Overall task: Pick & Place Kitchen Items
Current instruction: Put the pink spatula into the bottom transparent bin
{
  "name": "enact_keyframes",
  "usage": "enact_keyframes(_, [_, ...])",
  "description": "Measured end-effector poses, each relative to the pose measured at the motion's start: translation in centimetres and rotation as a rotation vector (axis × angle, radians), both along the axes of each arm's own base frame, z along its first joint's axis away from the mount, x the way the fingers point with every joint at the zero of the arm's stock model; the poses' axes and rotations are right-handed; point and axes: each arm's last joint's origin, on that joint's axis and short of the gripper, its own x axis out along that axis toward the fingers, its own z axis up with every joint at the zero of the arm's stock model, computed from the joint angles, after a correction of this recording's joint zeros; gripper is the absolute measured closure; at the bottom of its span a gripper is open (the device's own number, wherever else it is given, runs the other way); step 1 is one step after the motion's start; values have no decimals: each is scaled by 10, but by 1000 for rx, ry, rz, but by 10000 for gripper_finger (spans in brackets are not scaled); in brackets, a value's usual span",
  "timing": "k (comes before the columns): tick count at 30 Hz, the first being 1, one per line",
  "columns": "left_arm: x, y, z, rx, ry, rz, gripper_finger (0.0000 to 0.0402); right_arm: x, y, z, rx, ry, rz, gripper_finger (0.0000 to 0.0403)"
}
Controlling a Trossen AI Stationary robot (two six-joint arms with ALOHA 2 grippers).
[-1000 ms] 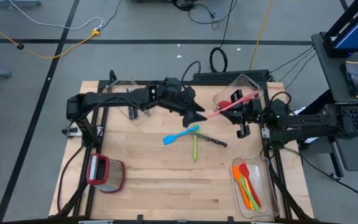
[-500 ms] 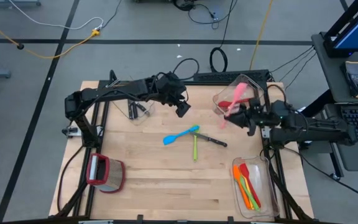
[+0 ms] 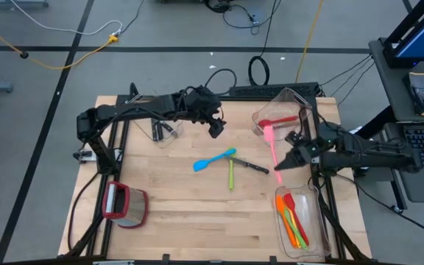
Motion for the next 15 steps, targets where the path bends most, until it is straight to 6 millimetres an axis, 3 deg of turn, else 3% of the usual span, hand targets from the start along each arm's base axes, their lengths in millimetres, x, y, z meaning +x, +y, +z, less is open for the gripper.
enact_keyframes(7, [6, -7, -15, 13, -97, -45, 117, -9, 17, -11, 190, 235, 197, 382])
enact_keyframes(15, [1, -14, -43, -1, -85, -86, 117, -29, 39, -14, 370, 457, 346, 382])
